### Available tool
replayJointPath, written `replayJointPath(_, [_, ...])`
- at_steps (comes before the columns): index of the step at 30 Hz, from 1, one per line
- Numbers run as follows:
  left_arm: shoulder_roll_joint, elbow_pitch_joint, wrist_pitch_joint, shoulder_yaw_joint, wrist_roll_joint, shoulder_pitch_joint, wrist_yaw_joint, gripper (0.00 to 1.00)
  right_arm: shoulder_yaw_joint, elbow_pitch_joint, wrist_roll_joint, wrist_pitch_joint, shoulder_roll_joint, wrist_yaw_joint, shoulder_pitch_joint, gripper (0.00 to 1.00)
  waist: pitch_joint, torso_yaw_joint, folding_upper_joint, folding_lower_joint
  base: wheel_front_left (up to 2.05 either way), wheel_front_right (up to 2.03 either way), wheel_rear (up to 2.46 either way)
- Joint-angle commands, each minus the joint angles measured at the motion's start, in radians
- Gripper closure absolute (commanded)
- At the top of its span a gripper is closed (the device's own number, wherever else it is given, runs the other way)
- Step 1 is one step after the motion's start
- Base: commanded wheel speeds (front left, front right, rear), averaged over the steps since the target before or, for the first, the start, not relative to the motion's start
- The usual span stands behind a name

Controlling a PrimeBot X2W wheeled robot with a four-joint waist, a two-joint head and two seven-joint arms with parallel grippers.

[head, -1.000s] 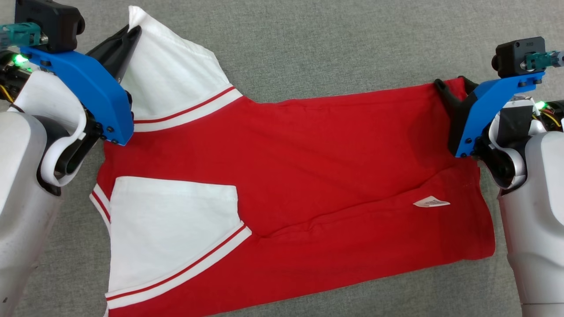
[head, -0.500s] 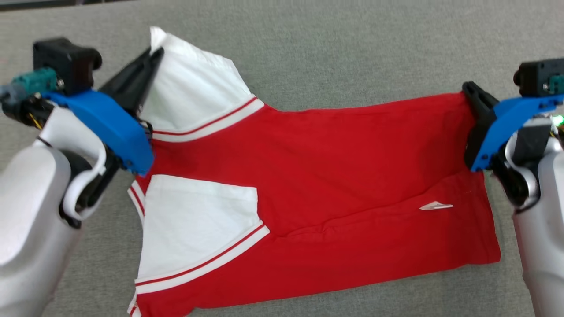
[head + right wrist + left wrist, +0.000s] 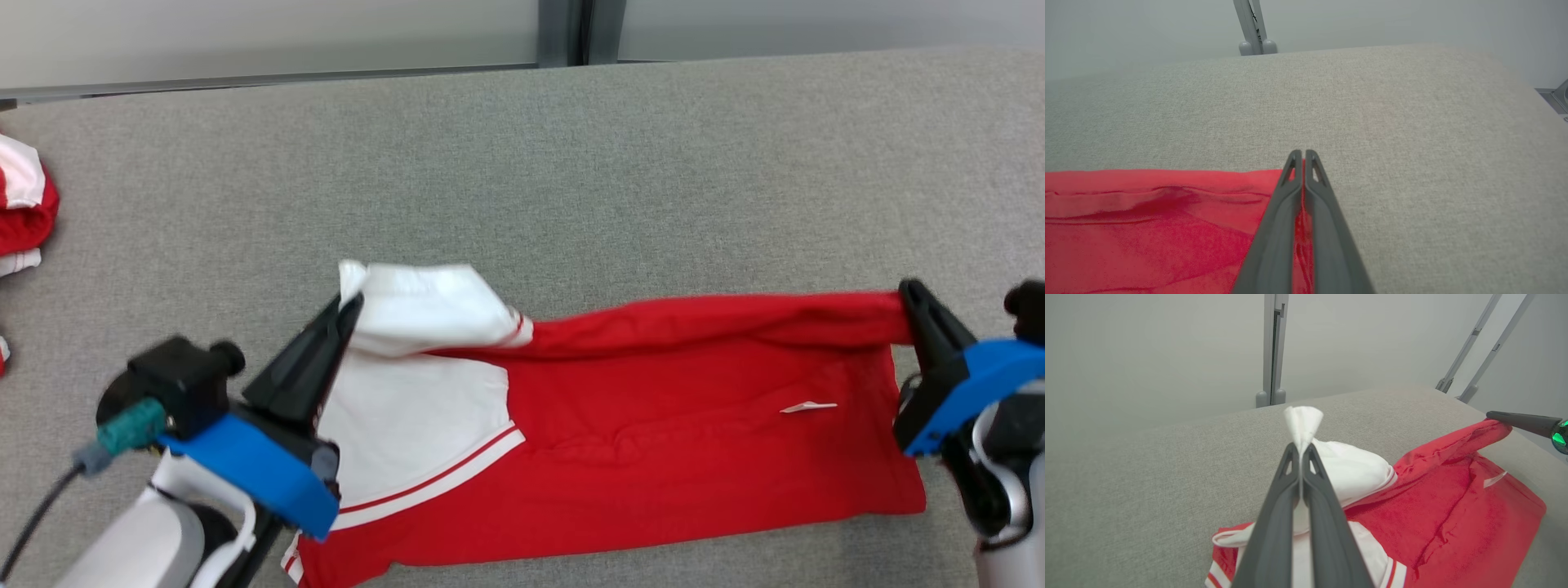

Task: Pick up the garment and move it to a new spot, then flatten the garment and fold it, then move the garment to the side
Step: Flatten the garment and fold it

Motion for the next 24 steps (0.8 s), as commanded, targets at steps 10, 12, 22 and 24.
replayJointPath(10, [-0.041, 0.048, -0.112, -0.025, -0.025, 0.201, 0.045, 1.00, -0.044, -0.084, 0.017, 0.014, 0.069, 0.000, 0.209, 1.00, -0.035, 0.002, 0.0000, 0.0003, 0.00, 0.00, 0.00])
replayJointPath(12, [-0.049, 0.075, -0.129, -0.037, -0.021, 0.214, 0.036, 1.00, -0.039, -0.070, 0.022, 0.005, 0.076, 0.000, 0.222, 0.82, -0.039, -0.001, 0.0000, 0.0003, 0.00, 0.00, 0.00])
replayJointPath(22, [-0.107, 0.144, -0.284, 0.011, -0.074, 0.305, 0.005, 0.00, -0.097, -0.013, 0.039, -0.081, 0.105, 0.000, 0.273, 0.00, -0.061, -0.001, 0.0000, 0.0003, 0.00, 0.00, 0.00])
replayJointPath(24, [-0.116, 0.143, -0.300, 0.038, -0.070, 0.324, 0.014, 0.00, -0.116, -0.005, 0.041, -0.097, 0.108, 0.000, 0.279, 0.00, -0.068, 0.004, 0.0000, 0.0003, 0.00, 0.00, 0.00])
